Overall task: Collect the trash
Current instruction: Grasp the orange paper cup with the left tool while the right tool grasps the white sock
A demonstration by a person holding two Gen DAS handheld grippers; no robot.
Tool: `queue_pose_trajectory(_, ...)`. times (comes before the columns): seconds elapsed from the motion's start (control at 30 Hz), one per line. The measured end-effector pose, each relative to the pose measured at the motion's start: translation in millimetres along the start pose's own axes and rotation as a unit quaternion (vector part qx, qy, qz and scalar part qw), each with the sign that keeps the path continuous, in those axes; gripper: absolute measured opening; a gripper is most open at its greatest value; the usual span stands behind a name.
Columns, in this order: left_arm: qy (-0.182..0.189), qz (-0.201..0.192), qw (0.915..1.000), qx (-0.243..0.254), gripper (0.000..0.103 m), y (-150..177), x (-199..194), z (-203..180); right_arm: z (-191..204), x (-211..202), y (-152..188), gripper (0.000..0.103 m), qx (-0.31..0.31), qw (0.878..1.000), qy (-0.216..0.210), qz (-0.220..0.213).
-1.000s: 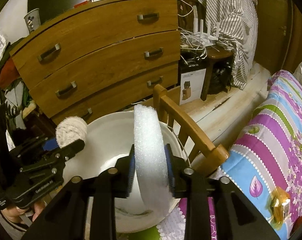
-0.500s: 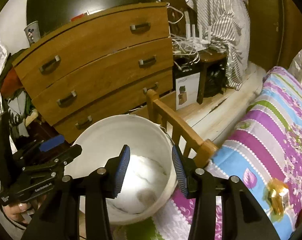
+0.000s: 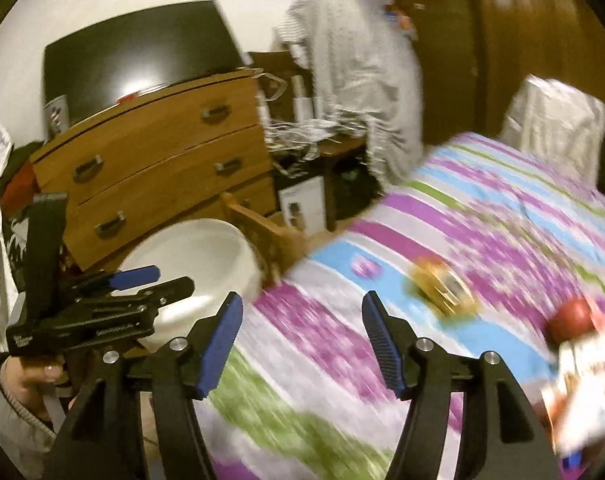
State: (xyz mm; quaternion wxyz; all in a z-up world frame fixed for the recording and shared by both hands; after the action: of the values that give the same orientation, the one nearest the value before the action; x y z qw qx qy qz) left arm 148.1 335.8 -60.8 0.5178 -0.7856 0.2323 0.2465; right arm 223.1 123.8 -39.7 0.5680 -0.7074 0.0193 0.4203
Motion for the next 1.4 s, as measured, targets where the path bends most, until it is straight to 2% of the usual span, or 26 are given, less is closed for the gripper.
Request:
queue_pose_trajectory(0.2,0.071,0.059,0.9955,0.019,0.066,28.6,53.8,-76.2,-104.2,-50.7,81.1,0.064,0.068,0.996,0.049,0.007)
queue_pose_trajectory(0.33,0.115,0.098,0.9876,0.043,0.066,45.1,91.1,-138.3,-193.4,-87.8,145.9,0.064,0.129,0.986,0.103,0.021)
queue_pose_trajectory(0.47,0.158,0.124,0.9789,0.036,0.066,50.8,126.2,-189.0,-251.4,-107.3,194.0,0.064,0.181,0.975,0.129,0.033)
queue_pose_trajectory(0.53,0.175,0.140,0.9740,0.033,0.066,52.9,147.4,-213.7,-265.4,-113.6,208.2,0.064,0.193,0.972,0.132,0.033)
queue_pose_trajectory(0.7,0.180,0.147,0.9725,-0.005,0.066,49.6,185.7,-247.2,-288.0,-119.0,219.5,0.064,0.203,0.970,0.134,0.026)
queue_pose_trajectory(0.8,0.180,0.152,0.9716,-0.017,0.066,48.6,193.7,-255.6,-295.3,-116.4,221.6,0.064,0.210,0.969,0.131,0.025)
queue_pose_trajectory(1.0,0.155,0.155,0.9755,-0.024,0.066,51.8,210.1,-256.6,-294.5,-115.3,222.6,0.064,0.224,0.966,0.126,0.029)
queue_pose_trajectory(1.03,0.151,0.157,0.9756,-0.028,0.060,54.4,214.2,-253.9,-295.9,-115.5,223.9,0.064,0.224,0.966,0.128,0.029)
queue_pose_trajectory(1.07,0.149,0.160,0.9753,-0.031,0.055,57.3,216.3,-251.3,-297.2,-115.9,224.8,0.064,0.222,0.965,0.134,0.027)
queue_pose_trajectory(1.17,0.143,0.165,0.9755,-0.029,0.047,64.4,221.8,-250.4,-309.3,-122.7,226.2,0.064,0.216,0.964,0.157,0.015)
queue_pose_trajectory(1.4,0.124,0.163,0.9788,0.001,0.047,63.5,233.5,-259.9,-388.1,-138.0,239.4,0.063,0.236,0.938,0.252,0.011)
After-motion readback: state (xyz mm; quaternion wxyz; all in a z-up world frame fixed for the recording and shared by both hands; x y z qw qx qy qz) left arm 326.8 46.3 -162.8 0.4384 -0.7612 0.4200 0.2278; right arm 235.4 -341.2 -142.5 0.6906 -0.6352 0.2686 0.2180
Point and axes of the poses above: each gripper's, at about its wrist camera, not at the fingertips, and x roughly the way its jaws point, z to its left, y to its underside, the point moved 3 cm from there along x, roughly the way its jaws point, and after that the axes turned 15 degrees about y, right-handed, at the moved point
